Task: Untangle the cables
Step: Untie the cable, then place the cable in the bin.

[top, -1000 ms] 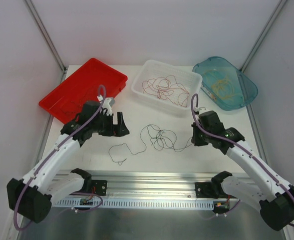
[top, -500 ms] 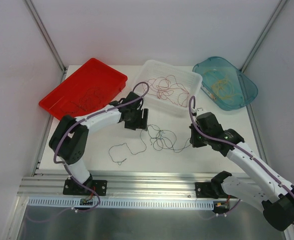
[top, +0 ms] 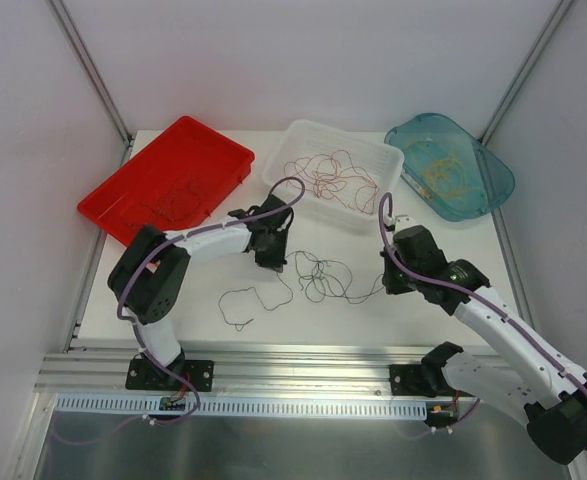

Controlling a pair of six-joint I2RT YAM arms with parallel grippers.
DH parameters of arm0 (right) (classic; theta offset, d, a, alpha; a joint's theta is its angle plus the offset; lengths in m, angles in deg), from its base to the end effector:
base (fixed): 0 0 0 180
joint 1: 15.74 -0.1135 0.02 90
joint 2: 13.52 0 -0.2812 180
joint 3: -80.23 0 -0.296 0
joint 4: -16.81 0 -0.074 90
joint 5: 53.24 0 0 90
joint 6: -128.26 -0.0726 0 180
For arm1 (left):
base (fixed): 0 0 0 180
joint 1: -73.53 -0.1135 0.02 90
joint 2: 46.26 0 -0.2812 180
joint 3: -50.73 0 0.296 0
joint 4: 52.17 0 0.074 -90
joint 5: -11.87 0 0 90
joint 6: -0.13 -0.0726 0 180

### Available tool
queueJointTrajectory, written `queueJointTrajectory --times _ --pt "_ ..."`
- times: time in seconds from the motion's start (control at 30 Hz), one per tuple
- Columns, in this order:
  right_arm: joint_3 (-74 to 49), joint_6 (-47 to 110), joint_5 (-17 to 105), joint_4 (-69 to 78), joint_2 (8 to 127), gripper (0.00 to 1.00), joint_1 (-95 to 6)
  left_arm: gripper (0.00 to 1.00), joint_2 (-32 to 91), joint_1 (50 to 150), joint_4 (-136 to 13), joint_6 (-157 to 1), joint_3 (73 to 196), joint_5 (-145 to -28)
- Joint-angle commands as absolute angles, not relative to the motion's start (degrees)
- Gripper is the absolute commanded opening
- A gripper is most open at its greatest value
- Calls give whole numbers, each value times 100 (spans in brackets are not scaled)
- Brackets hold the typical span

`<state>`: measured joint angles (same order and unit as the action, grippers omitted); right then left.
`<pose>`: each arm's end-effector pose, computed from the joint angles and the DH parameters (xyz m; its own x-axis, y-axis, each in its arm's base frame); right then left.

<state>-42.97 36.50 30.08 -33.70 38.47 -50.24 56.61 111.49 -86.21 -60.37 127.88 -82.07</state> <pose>0.2057 0.1312 0.2553 -0.6048 -0.3786 -0.7006 -0.4773 0.8766 -0.0618 0.3305 -0.2642 0.1327 -0.9085 0.0857 -0.4091 0.2224 0.9278 -0.2997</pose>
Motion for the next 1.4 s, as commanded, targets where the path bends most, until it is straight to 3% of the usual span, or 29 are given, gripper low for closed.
queueJointTrajectory --times 0.0,0.1,0.3,0.4,0.57,0.93,1.03,1.13,1.27,1.37 --pt "-4105 3580 2587 -3522 3772 1 -5055 0 4929 11133 -8680 -6024 12492 -7726" --pt "-4070 3511 2192 -3769 3737 1 -5019 0 4130 10808 -8785 -6007 12132 -7541" --pt "-4105 3317 1909 -4121 3421 1 -4528 0 1620 8841 -8996 -6129 11393 -7795" --pt "-4062 3334 1918 -4261 3281 1 -4141 0 984 7900 -9303 -6428 11489 -8120" --pt "-3798 3457 1935 -4507 3183 1 -3658 0 701 6977 -9814 -6763 11902 -8349" --pt "-3867 3598 3218 -4175 3332 3 -3490 0 621 6896 -9858 -6640 12140 -9534" --pt "-3982 3580 3623 -4007 3429 18 -3499 0 586 6896 -9867 -6631 12323 -9605" --pt "-4044 3633 4001 -3910 3430 55 -3499 0 691 6896 -9858 -6544 12798 -9693" --pt "-4035 3712 4115 -3884 3342 75 -3499 0 1155 6887 -9867 -6368 13650 -9668" --pt "-4070 3721 4203 -3875 3166 83 -3508 0 1560 6896 -9867 -6280 14362 -9458"
